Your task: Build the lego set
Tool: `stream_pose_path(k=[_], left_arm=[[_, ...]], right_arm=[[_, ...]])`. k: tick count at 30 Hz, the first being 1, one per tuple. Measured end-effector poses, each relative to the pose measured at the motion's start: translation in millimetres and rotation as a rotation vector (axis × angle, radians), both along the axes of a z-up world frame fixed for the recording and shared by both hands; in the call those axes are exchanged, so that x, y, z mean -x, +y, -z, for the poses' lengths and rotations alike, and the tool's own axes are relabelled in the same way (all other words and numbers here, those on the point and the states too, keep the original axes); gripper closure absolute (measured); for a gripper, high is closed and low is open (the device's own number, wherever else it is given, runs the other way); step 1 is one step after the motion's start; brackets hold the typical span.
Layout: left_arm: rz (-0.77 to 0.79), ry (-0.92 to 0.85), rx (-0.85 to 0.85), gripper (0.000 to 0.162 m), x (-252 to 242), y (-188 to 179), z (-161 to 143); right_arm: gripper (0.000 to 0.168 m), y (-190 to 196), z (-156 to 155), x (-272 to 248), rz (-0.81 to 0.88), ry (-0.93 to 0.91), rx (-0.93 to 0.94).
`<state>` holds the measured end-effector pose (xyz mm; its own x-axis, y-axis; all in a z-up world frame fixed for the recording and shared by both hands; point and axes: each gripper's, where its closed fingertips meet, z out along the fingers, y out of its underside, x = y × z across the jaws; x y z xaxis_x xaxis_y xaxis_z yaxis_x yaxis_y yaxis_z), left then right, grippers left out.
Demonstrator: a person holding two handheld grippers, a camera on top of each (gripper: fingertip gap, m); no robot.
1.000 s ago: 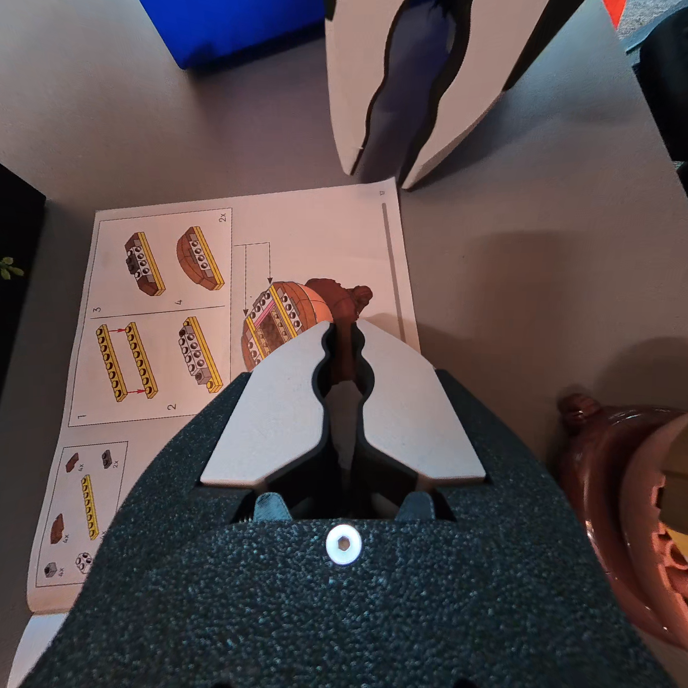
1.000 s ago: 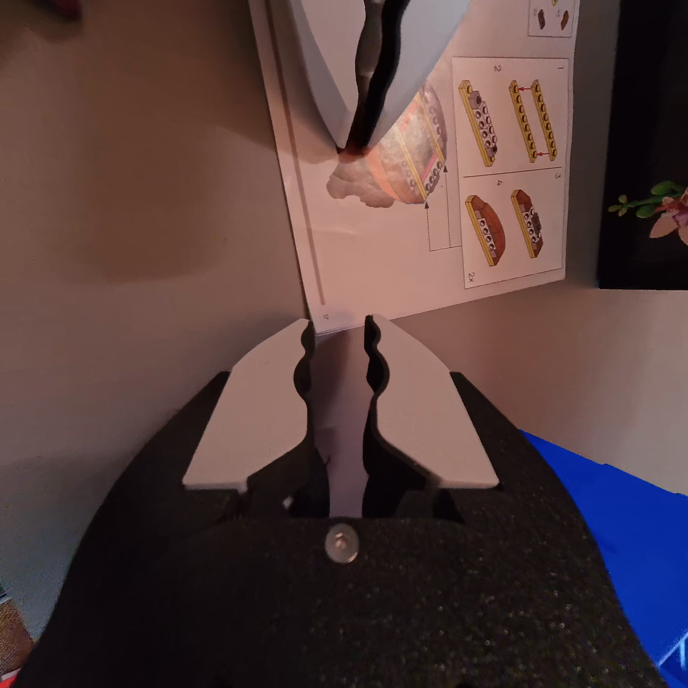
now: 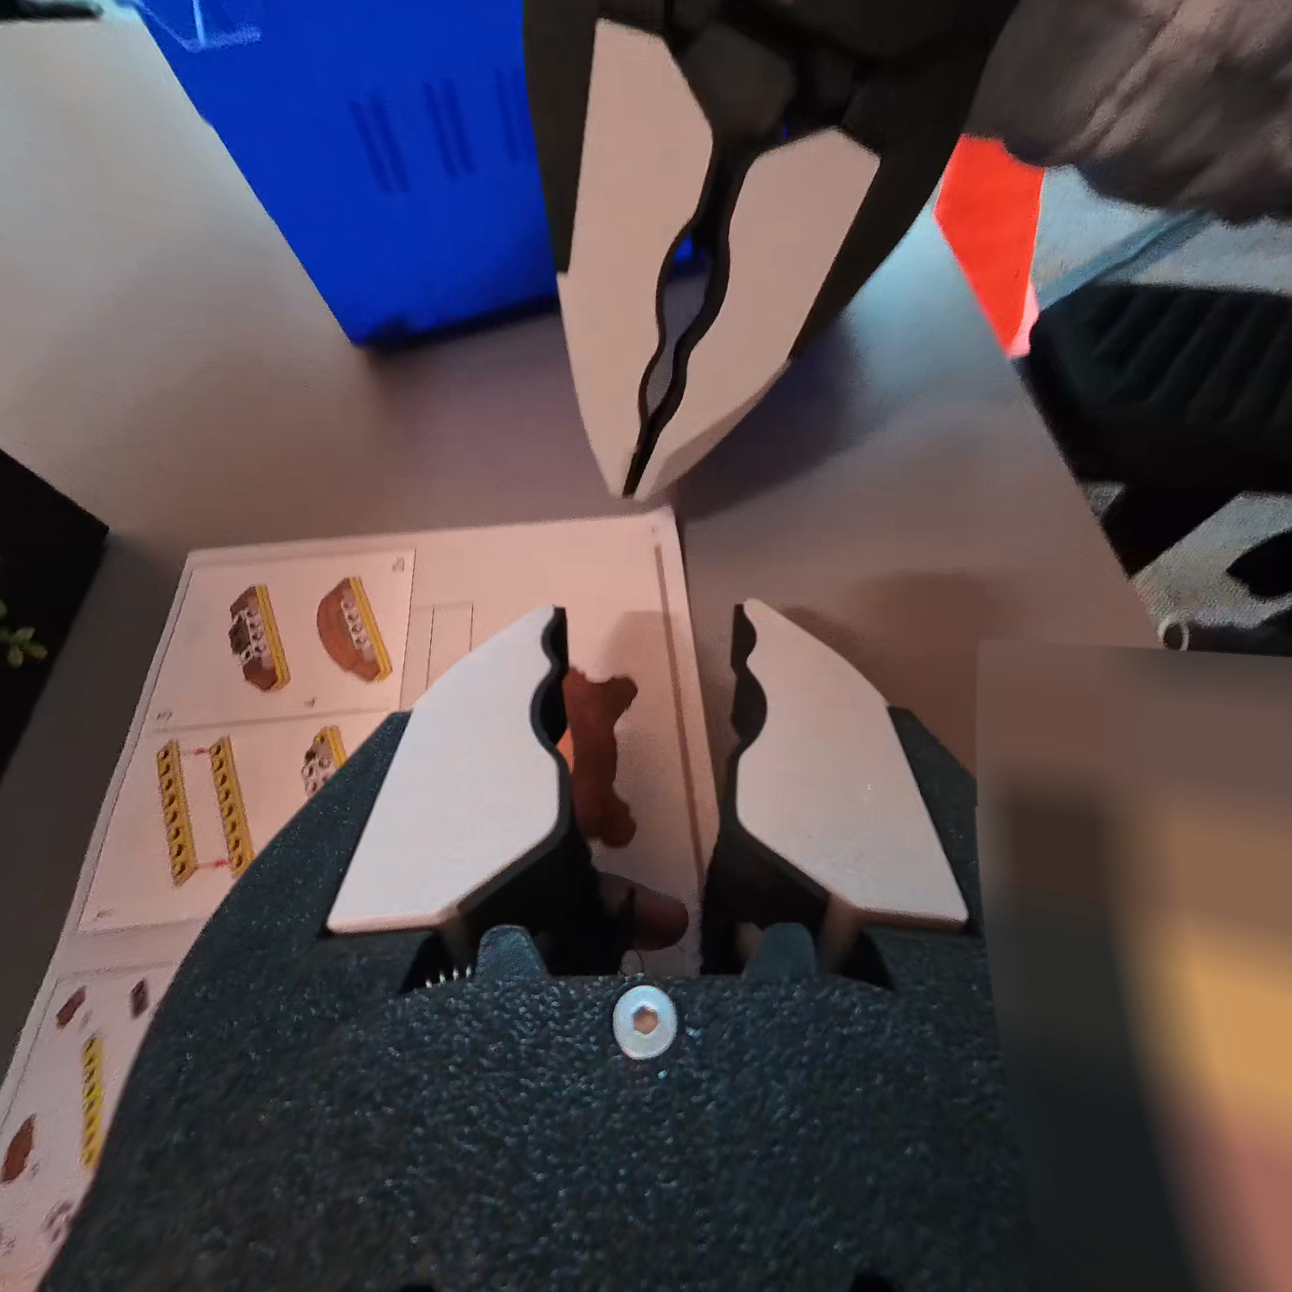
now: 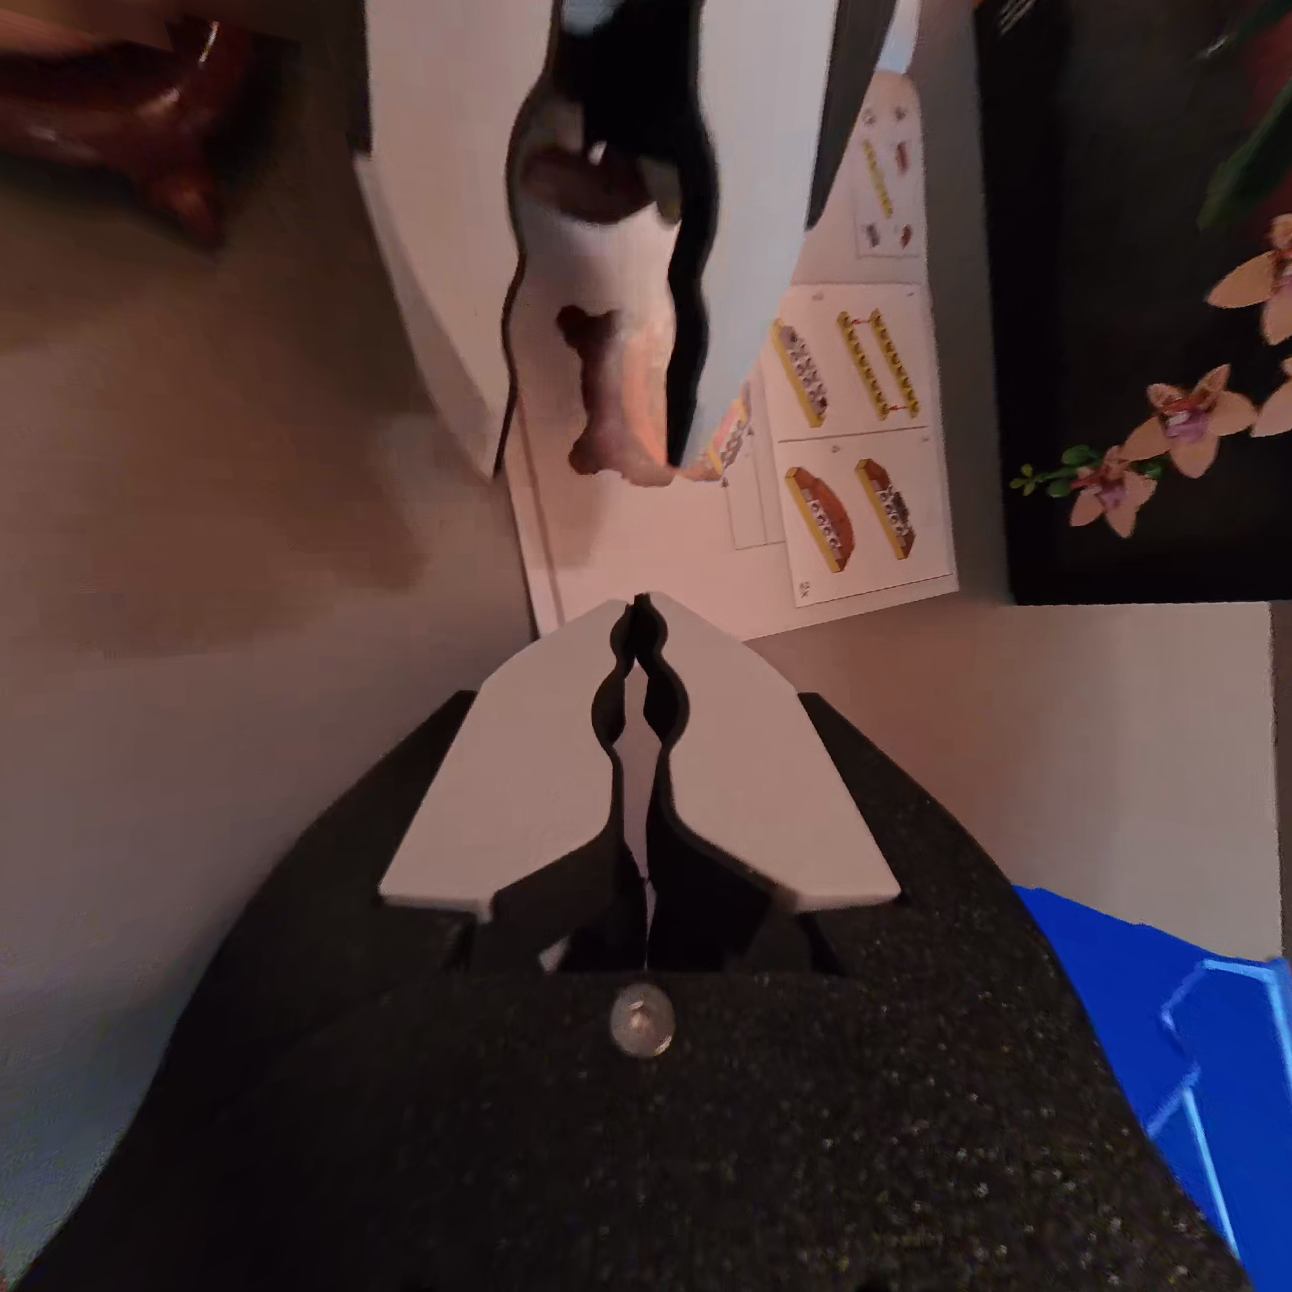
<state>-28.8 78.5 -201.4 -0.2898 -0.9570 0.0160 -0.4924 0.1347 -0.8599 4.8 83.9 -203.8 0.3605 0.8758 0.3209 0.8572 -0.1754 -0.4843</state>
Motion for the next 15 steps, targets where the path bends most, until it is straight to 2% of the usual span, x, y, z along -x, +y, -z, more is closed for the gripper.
stream_pose_path(k=[3, 6, 7, 8, 15], left_arm=[[-0.011, 0.016, -0.013, 0.118, -11.7, -3.4, 2.0], [0.006, 0.096, -0.077, 0.126, -11.4, -1.2, 17.9], [0.016, 0.111, -0.075, 0.127, -10.5, -2.5, 22.2], [0.022, 0.124, -0.072, 0.129, -9.5, -3.3, 25.4], [0.043, 0.165, -0.048, 0.13, -7.9, -5.4, 30.9]], right_arm=[[0.168, -5.8, -2.7, 4.3, -0.029, -0.006, 0.048], [0.168, -16.7, 6.7, -10.5, -0.079, -0.148, 0.098], [0.156, -20.7, 10.0, -11.3, -0.08, -0.162, 0.14], [0.151, -24.1, 12.6, -10.5, -0.084, -0.172, 0.178], [0.15, -23.7, 24.8, -9.4, -0.153, -0.263, 0.236]])
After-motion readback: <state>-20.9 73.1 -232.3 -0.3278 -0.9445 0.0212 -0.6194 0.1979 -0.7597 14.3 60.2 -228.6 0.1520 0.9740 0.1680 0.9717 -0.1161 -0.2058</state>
